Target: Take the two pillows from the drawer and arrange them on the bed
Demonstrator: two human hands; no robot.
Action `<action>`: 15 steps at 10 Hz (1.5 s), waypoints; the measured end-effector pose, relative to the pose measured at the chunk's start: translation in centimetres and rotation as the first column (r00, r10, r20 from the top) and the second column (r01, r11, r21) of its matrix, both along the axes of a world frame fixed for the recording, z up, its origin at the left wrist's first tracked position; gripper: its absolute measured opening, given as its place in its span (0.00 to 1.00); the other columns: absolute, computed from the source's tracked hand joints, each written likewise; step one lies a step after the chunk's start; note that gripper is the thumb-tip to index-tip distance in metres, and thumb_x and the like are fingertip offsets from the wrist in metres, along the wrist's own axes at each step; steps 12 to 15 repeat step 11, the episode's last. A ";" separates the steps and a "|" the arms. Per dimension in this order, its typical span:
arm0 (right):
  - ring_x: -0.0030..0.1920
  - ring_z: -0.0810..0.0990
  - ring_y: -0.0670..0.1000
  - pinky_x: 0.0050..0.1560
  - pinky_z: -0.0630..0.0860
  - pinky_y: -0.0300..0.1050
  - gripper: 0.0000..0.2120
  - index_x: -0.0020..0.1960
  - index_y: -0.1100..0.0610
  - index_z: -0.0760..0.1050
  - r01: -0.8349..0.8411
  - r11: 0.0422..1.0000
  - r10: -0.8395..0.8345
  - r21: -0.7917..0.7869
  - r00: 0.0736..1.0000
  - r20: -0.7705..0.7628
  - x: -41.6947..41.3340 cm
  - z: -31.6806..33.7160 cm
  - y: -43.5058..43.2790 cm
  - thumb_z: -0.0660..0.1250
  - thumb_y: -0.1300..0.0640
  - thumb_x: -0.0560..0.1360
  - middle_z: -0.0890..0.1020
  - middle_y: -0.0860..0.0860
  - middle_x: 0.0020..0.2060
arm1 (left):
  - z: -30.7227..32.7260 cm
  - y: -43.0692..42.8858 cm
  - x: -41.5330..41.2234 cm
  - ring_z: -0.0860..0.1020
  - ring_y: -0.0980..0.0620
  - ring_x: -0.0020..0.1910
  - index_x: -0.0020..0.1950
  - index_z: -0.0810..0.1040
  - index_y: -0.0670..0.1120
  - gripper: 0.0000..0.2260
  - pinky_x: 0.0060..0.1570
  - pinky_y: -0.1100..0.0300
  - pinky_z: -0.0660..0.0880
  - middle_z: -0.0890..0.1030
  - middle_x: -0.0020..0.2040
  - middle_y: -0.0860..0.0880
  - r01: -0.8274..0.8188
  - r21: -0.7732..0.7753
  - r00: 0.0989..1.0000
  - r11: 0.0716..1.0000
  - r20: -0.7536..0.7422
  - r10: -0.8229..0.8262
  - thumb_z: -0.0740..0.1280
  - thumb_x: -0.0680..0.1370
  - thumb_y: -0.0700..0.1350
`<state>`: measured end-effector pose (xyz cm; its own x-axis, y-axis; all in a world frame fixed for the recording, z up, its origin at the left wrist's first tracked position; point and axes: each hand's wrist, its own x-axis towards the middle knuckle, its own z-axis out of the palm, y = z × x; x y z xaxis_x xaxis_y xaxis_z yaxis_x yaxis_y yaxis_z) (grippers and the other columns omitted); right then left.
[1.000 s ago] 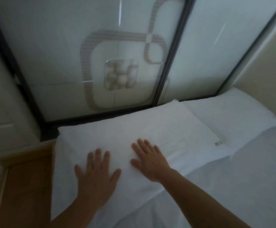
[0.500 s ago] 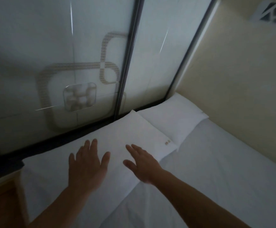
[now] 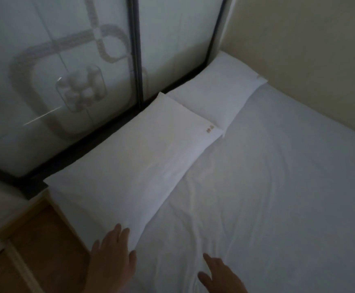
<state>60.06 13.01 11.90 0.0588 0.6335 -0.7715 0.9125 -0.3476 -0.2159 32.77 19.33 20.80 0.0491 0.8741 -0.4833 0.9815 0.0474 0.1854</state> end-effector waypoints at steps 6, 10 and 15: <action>0.77 0.47 0.54 0.73 0.47 0.62 0.31 0.77 0.44 0.49 -0.021 0.794 -0.148 0.607 0.963 0.227 8.1 -24.4 -8.8 0.46 0.35 0.77 0.49 0.47 0.78 | -32.2 -4.2 19.6 0.53 0.38 0.76 0.76 0.55 0.50 0.28 0.67 0.29 0.51 0.55 0.78 0.42 0.639 0.359 0.763 0.680 -0.184 -0.620 0.49 0.78 0.60; 0.77 0.53 0.55 0.72 0.58 0.59 0.37 0.78 0.53 0.50 0.770 0.546 -0.830 0.331 0.442 0.341 5.9 -20.3 -32.9 0.58 0.38 0.76 0.54 0.52 0.78 | -28.0 -21.7 11.0 0.72 0.40 0.65 0.63 0.76 0.56 0.43 0.47 0.32 0.77 0.78 0.64 0.42 0.854 -0.119 0.511 0.507 0.004 -0.860 0.72 0.48 0.66; 0.77 0.54 0.54 0.73 0.57 0.48 0.37 0.77 0.55 0.50 0.832 0.542 -0.830 0.116 0.508 0.231 4.5 -17.3 -34.4 0.58 0.39 0.77 0.53 0.52 0.78 | -23.4 -19.1 9.8 0.71 0.48 0.68 0.71 0.67 0.54 0.37 0.57 0.41 0.74 0.67 0.74 0.46 0.792 -0.279 0.585 0.542 0.097 -0.805 0.72 0.63 0.59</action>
